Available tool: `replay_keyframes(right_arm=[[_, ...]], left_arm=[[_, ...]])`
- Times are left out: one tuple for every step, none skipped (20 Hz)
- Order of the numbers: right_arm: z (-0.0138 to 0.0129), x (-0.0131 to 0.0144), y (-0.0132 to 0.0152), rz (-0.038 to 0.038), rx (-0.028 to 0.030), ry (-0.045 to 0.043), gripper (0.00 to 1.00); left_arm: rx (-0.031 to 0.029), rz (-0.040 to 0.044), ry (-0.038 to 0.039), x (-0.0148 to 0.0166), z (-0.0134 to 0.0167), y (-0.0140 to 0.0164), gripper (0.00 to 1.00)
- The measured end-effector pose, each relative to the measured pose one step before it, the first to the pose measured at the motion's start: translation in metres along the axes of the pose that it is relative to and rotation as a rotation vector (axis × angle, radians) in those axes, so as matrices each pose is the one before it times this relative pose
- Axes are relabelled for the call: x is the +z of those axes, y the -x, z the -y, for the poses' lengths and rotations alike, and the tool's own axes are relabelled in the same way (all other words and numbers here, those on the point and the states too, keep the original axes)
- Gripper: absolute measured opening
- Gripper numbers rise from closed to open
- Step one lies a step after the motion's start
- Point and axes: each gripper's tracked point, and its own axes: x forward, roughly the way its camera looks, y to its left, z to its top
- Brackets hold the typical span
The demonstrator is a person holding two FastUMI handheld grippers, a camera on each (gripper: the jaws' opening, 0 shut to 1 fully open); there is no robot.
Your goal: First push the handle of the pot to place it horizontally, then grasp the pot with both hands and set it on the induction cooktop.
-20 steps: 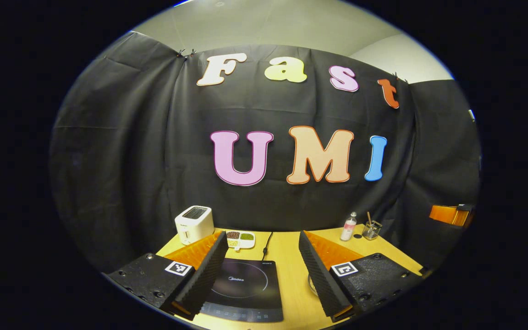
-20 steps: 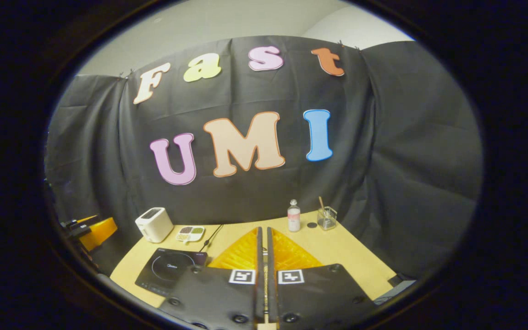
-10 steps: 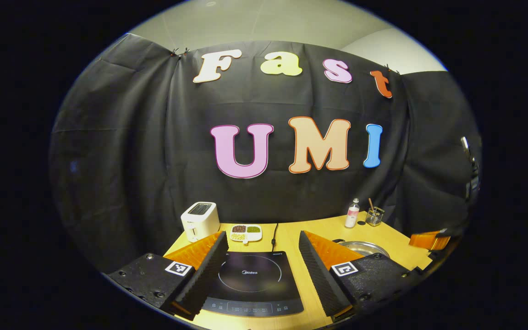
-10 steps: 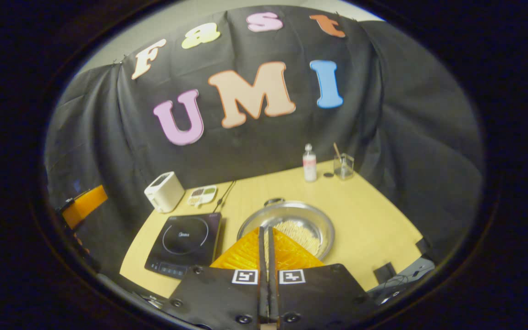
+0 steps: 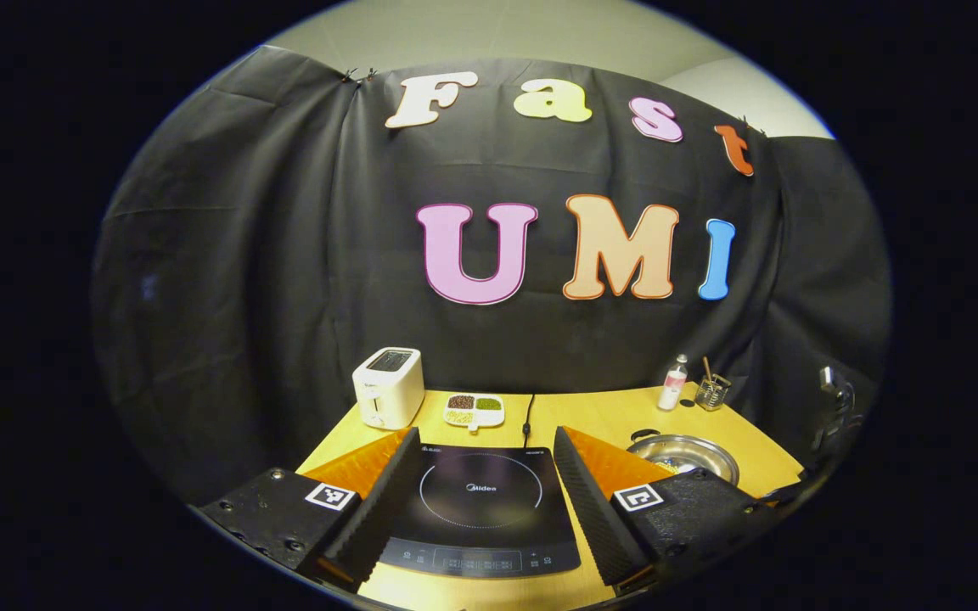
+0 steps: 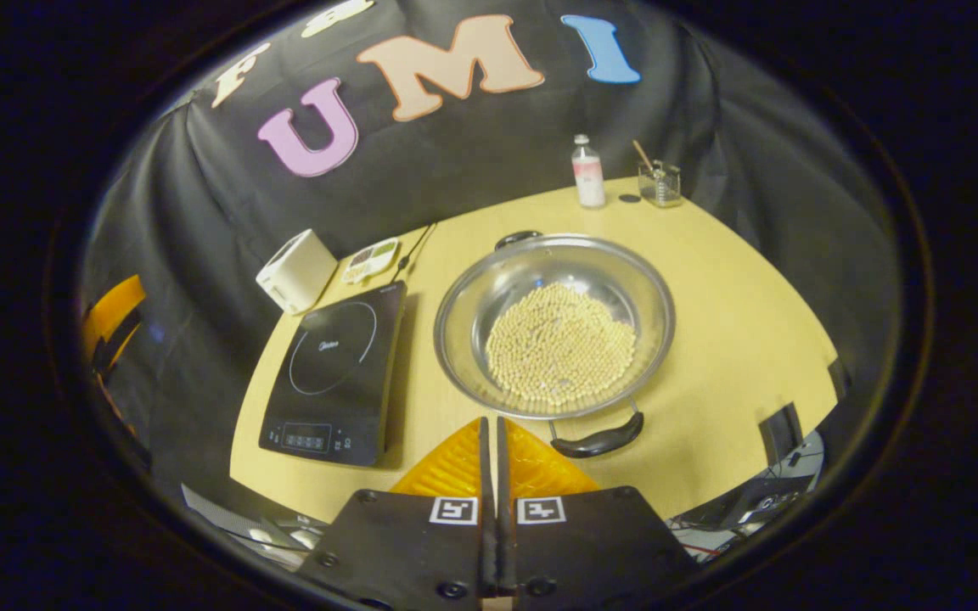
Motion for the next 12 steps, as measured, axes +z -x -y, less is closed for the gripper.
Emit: replay_keyframes(right_arm=[[0.00057,-0.00712,-0.00592,-0.03017,0.00183,0.01595,0.03],[0.00053,-0.00452,-0.00564,-0.02554,0.00305,0.01171,0.03],[0.0002,-0.00427,-0.00441,-0.02307,0.00184,0.00535,0.0],[0.00064,-0.0038,-0.00366,-0.02339,-0.00047,0.00015,0.0],[0.00123,-0.00324,-0.004,-0.02669,-0.0007,-0.00133,0.03],[0.00174,-0.00219,-0.00564,-0.01789,-0.00365,-0.00242,0.0],[0.00256,-0.00023,-0.00387,-0.00986,-0.00928,-0.00339,0.0],[0.00441,-0.00119,-0.00322,-0.01466,-0.01125,-0.00392,0.03],[0.00426,-0.00282,-0.00271,-0.0127,-0.00966,-0.00659,0.03],[0.0028,-0.00129,-0.00378,-0.01507,-0.00594,-0.00787,0.03],[0.00132,-0.00428,-0.00224,-0.01636,-0.00272,-0.01099,0.03],[0.00191,-0.00254,-0.00218,-0.01575,-0.00348,-0.01452,0.03]], left_arm=[[0.00598,-0.00685,0.00451,-0.00224,-0.0014,0.00004,0.95],[0.00652,-0.0033,0.00419,-0.00076,-0.00163,0.00053,0.95],[0.00509,-0.00215,0.00367,-0.00072,-0.0007,-0.00077,0.95],[0.00518,-0.00275,0.00258,-0.00047,-0.00114,-0.00102,0.95],[0.00682,-0.003,0.00067,-0.00096,-0.00029,-0.00053,0.95],[0.00636,-0.00127,0.00071,-0.00002,-0.0012,0.00038,0.91],[0.0042,-0.00037,0.00009,-0.00022,-0.00082,-0.00064,0.91],[0.00306,-0.00059,-0.00011,0.00104,-0.00063,-0.00037,0.91],[0.00133,-0.0005,0.00144,-0.00018,0.00012,-0.00099,0.95],[-0.0017,0.00129,0.0037,0.00059,0.00021,-0.001,0.95],[-0.00159,0.00113,0.00278,0.00121,0.00043,0.00028,0.95],[-0.00015,-0.00024,-0.00019,0.00003,-0.00003,-0.00053,0.95]])
